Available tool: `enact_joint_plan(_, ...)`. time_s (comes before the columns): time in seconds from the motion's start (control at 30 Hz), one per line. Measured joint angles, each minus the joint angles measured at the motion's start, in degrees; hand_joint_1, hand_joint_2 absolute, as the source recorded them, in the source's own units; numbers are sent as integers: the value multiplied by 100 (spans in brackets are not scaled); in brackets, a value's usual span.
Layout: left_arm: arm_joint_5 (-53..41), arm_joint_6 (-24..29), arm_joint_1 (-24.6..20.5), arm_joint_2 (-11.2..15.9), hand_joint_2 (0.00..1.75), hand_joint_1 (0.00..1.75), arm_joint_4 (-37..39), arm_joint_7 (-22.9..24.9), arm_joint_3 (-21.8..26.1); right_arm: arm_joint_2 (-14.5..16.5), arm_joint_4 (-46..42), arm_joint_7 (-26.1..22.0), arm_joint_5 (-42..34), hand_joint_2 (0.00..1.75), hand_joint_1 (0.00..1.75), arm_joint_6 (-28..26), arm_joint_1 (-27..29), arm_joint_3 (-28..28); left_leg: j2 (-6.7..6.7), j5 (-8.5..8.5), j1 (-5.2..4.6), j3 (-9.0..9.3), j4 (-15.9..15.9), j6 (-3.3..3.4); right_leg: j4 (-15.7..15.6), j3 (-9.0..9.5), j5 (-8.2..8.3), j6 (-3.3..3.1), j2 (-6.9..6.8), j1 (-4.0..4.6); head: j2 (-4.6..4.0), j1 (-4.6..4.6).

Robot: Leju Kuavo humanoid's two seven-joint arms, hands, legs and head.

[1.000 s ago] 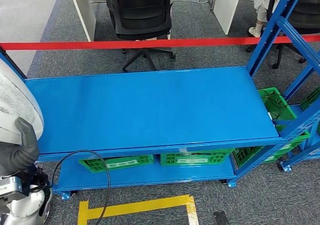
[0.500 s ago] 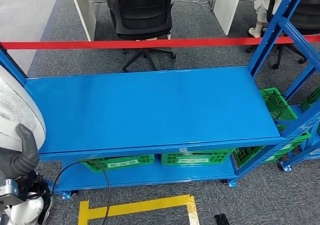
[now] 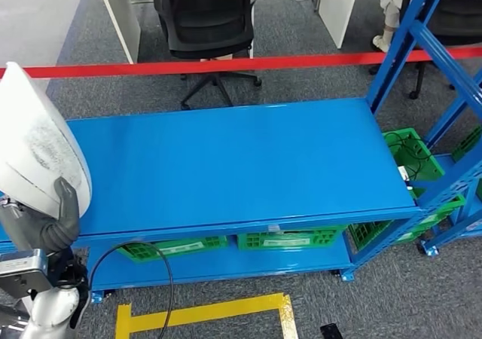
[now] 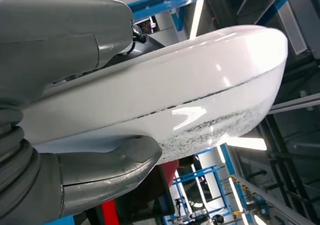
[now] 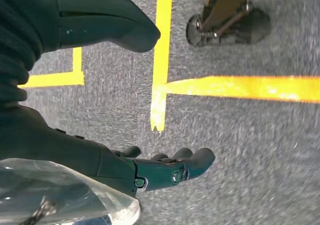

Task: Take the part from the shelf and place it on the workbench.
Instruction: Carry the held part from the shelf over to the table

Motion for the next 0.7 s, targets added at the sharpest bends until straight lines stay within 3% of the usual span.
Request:
enact_joint_plan(0.07,2,-10,-17,0,175,175,29,0,-9,-2,0,6,2,175,0,0,8,-3,10,-113,14,-57,149,-37,-4,13,-15,-76,-5,-6,0,-16)
enact_joint_plan(0.1,6,-22,-28,0,175,175,41,3,-10,-2,0,7,5,175,0,0,2,-4,15,-243,19,-162,381,-57,-10,24,-19,-107,-9,-11,0,-25)
enact_joint_plan(0.17,33,-81,-43,0,175,175,69,29,-18,-2,0,8,20,175,0,-1,-10,-4,20,-580,20,-542,1150,-80,-10,36,-32,-145,-16,5,0,-34)
enact_joint_plan(0.2,59,-122,-45,0,175,175,91,45,-22,-2,0,9,27,175,0,-3,-12,-4,20,-689,20,-734,1505,-78,-9,41,-37,-154,-17,17,0,-34)
enact_joint_plan(0.23,91,-164,-44,0,175,175,116,59,-25,-2,0,10,34,175,0,-5,-9,-4,20,-694,17,-860,1705,-65,-9,50,-42,-163,-16,31,0,-34)
enact_joint_plan(0.27,121,-201,-44,0,175,175,139,64,-27,-2,0,11,39,175,0,-9,-7,-4,20,-574,10,-884,1677,-37,-9,66,-48,-171,-12,47,0,-35)
enact_joint_plan(0.3,153,-235,-45,0,175,175,158,65,-29,-2,0,10,45,175,0,-12,-6,-4,20,-351,-4,-804,1426,7,-9,88,-52,-177,-6,65,0,-35)
enact_joint_plan(0.33,186,-268,-49,0,175,175,169,64,-32,-1,0,8,53,175,0,-16,-6,-4,20,-94,-29,-665,1038,68,-10,107,-56,-181,1,79,0,-36)
enact_joint_plan(0.4,264,-336,-57,-1,175,175,181,60,-38,8,8,1,75,175,0,-27,-13,-4,22,235,-82,-427,418,170,-12,115,-49,-167,9,98,0,-23)
enact_joint_plan(0.53,381,-458,-69,-4,175,175,204,57,-76,13,16,-6,99,175,0,-57,-15,-4,35,324,-114,-362,132,202,-32,61,-18,-60,1,83,0,-28)
enact_joint_plan(0.6,410,-495,-81,-14,175,175,218,58,-96,11,17,-1,103,175,0,-57,-15,-4,58,389,-78,-343,-23,234,174,-46,-245,-8,-4,92,0,-12)
enact_joint_plan(0.7,438,-511,-92,-30,175,175,249,59,-121,8,18,14,105,175,0,-57,-15,-4,73,487,-67,-435,-60,260,1105,-358,-837,50,-9,74,0,18)
